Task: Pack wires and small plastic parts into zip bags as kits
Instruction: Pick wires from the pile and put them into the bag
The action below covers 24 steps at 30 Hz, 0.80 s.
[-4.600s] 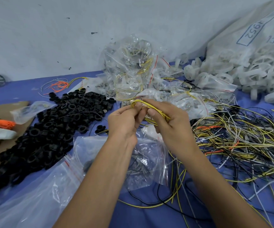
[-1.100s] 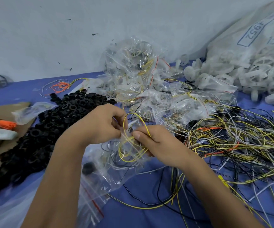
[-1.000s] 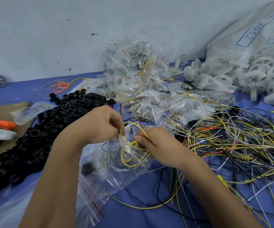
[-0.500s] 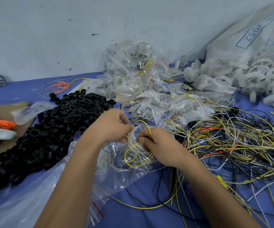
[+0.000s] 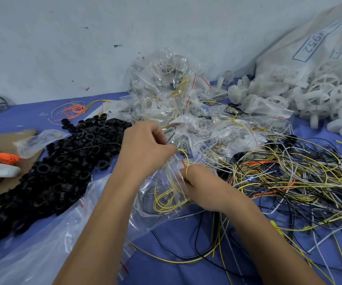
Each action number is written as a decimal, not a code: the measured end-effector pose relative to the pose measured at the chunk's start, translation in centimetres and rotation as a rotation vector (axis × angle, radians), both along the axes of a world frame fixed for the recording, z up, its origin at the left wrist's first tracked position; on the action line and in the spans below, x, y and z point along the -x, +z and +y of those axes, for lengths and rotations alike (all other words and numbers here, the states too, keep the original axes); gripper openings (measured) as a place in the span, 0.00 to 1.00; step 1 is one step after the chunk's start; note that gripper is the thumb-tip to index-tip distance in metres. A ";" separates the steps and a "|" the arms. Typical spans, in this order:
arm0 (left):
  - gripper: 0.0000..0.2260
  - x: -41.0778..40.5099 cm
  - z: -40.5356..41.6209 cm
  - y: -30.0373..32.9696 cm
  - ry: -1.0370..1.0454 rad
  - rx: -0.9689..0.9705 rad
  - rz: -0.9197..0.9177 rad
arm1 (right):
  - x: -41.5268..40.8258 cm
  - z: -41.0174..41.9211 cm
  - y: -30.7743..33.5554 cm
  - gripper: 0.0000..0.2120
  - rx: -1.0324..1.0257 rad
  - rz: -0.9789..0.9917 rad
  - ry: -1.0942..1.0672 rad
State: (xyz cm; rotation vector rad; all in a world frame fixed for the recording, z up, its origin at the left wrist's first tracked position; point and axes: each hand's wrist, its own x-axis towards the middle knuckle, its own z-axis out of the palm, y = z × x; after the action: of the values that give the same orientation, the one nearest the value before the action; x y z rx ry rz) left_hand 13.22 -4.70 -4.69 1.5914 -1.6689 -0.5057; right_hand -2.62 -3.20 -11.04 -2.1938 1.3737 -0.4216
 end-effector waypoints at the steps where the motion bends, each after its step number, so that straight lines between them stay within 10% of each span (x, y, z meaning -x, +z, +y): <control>1: 0.07 0.4 0.2 0.1 -0.006 0.036 -0.017 | -0.1 0.0 -0.1 0.20 0.019 0.065 0.001; 4: 0.08 1.3 0.4 0.2 -0.014 0.091 -0.036 | -0.2 -0.1 -0.2 0.15 0.045 0.154 -0.018; 10: 0.09 -0.3 -0.4 -0.5 -0.076 -0.019 -0.160 | 0.4 0.1 -0.1 0.11 -0.185 -0.301 -0.035; 18: 0.08 0.5 -0.7 -2.1 -0.075 -0.028 -0.283 | 0.3 -0.3 -0.4 0.42 -0.447 -0.562 -0.154; 24: 0.09 0.4 -0.7 -1.4 -0.081 -0.001 -0.137 | -0.2 -0.4 -0.7 0.27 -0.304 -0.581 -0.210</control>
State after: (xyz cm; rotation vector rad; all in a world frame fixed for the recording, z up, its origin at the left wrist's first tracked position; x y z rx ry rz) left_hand 12.86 -5.35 -6.13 1.5949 -1.8418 -0.4468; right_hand -2.42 -3.60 -11.73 -1.5209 1.2384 -0.7955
